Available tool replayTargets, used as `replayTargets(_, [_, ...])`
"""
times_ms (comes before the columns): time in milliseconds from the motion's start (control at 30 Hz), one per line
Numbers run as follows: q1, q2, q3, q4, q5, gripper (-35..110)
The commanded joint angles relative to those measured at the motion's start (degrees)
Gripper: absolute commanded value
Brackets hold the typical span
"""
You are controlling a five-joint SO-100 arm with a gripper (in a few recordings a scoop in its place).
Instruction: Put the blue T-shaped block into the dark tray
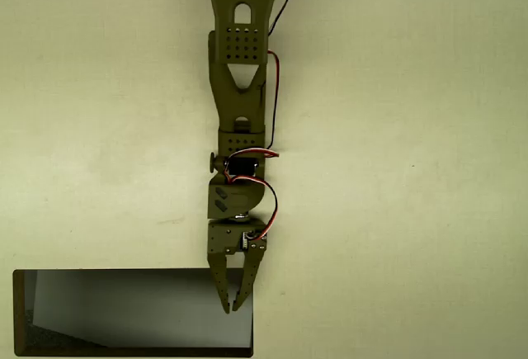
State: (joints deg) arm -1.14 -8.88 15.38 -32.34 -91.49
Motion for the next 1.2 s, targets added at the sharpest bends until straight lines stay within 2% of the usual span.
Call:
replayTargets(0, [-0.88, -0.09, 1.85, -5.54, -0.79, 0])
replayTargets(1167, [-0.70, -0.09, 1.85, -5.54, -1.05, 0])
